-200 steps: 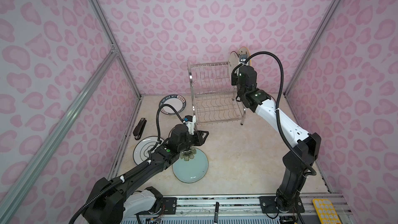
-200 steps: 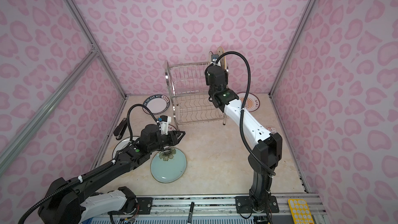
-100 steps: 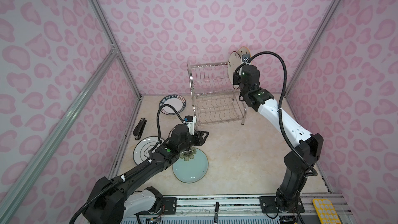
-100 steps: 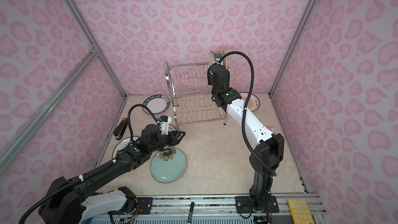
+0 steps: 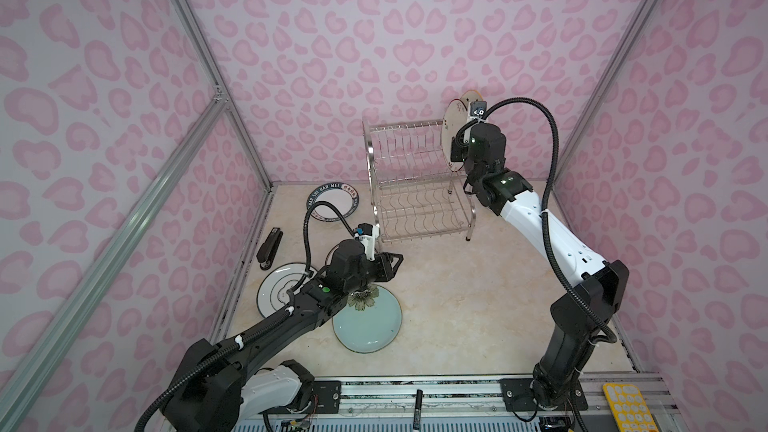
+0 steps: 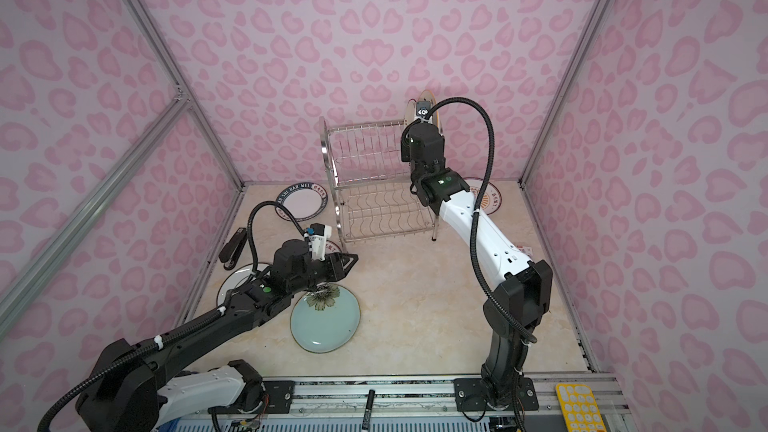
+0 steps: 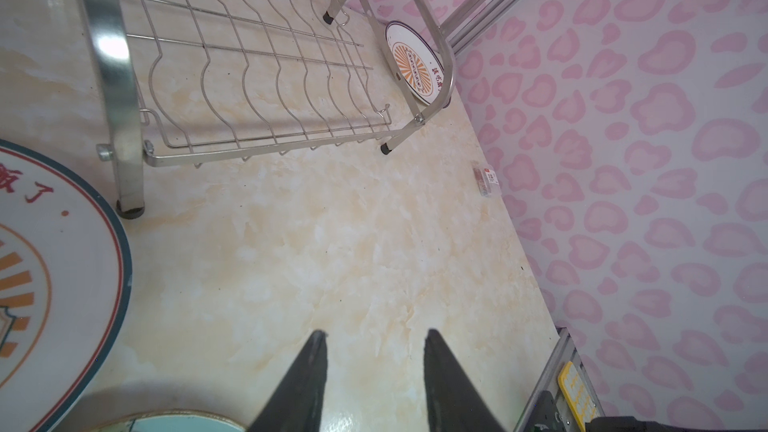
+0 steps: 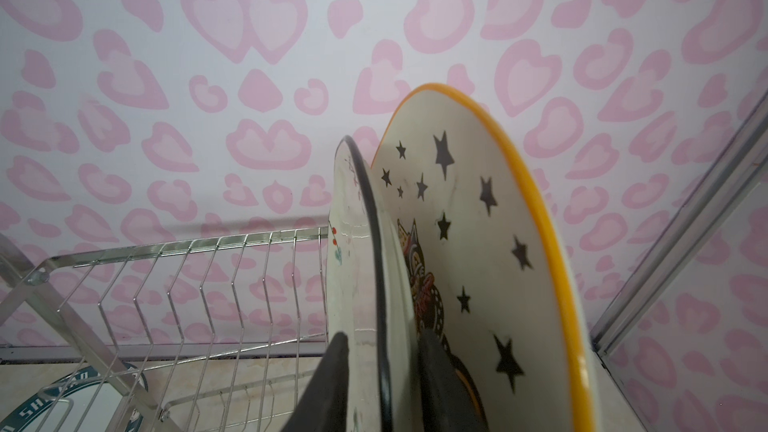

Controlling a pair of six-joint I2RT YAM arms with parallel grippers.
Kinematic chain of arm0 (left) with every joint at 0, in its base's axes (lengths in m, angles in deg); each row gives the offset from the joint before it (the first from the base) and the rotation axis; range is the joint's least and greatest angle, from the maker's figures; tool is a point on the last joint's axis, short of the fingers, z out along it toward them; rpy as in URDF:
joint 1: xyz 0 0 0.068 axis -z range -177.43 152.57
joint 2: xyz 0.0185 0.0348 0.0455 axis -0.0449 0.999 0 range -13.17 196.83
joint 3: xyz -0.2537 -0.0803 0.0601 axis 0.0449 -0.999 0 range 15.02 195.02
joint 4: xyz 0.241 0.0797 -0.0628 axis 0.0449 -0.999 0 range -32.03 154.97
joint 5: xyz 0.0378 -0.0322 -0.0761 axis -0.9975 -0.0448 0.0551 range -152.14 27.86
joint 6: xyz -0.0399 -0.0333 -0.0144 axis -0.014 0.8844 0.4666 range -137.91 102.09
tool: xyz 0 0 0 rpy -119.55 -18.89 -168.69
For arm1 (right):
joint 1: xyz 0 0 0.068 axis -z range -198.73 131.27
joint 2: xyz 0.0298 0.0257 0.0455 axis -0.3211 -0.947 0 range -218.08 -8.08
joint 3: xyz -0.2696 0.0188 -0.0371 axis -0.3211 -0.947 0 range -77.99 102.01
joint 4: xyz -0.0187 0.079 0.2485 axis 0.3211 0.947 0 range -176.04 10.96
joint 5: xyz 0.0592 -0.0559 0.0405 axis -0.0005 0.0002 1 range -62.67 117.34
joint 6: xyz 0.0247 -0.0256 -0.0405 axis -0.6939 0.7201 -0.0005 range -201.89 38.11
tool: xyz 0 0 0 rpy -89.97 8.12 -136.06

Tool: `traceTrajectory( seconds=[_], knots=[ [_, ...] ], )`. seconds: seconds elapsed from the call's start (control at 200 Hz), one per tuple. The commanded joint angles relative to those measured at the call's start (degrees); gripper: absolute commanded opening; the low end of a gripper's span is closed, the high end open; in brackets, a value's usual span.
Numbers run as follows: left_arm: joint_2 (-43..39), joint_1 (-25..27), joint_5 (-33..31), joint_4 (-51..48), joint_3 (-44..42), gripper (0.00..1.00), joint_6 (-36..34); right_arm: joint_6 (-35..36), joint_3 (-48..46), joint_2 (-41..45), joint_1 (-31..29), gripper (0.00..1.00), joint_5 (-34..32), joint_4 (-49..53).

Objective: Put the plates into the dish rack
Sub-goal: 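Lower the red-berry plate into the rack slot beside the cat plate with the right gripper, then open the right gripper and withdraw it from the standing red-berry plate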

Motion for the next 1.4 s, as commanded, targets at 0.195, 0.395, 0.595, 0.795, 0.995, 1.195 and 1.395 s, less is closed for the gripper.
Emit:
traceTrajectory(
  seconds=[0.195, 0.395, 0.595, 0.795, 0.995, 1.195, 1.395],
  knots=[
    [1.2, -0.1, 0.9, 1.5, 0.9, 0.41, -0.3, 1.1, -0.6, 0.9, 0.1, 0.36, -0.5, -1.3],
    [1.3, 0.0, 1.2, 1.6, 1.2, 0.42, -0.3, 1.2, -0.7, 1.5, 0.1, 0.40, 0.3, -1.1],
    [1.3, 0.0, 1.2, 1.5, 1.4, 0.42, -0.4, 1.3, -0.7, 2.3, 0.1, 0.43, 0.7, -1.1],
    [1.3, -0.1, 1.2, 1.5, 1.4, 0.42, -0.3, 1.3, -1.2, 3.1, 0.1, 0.43, 0.9, -1.4],
    [1.3, -0.1, 1.1, 1.5, 1.3, 0.42, -0.2, 1.0, -2.0, 3.9, 0.1, 0.44, 1.2, -2.0],
    [0.7, 0.0, 0.2, 1.6, 0.9, 0.42, 0.0, 0.9, -3.1, 5.7, 0.0, 0.45, 1.7, -2.7],
    [-0.5, 0.0, -0.8, 1.6, 0.7, 0.42, -0.1, 0.9, -4.8, 8.2, -0.2, 0.45, 2.2, -3.6]
  ],
)
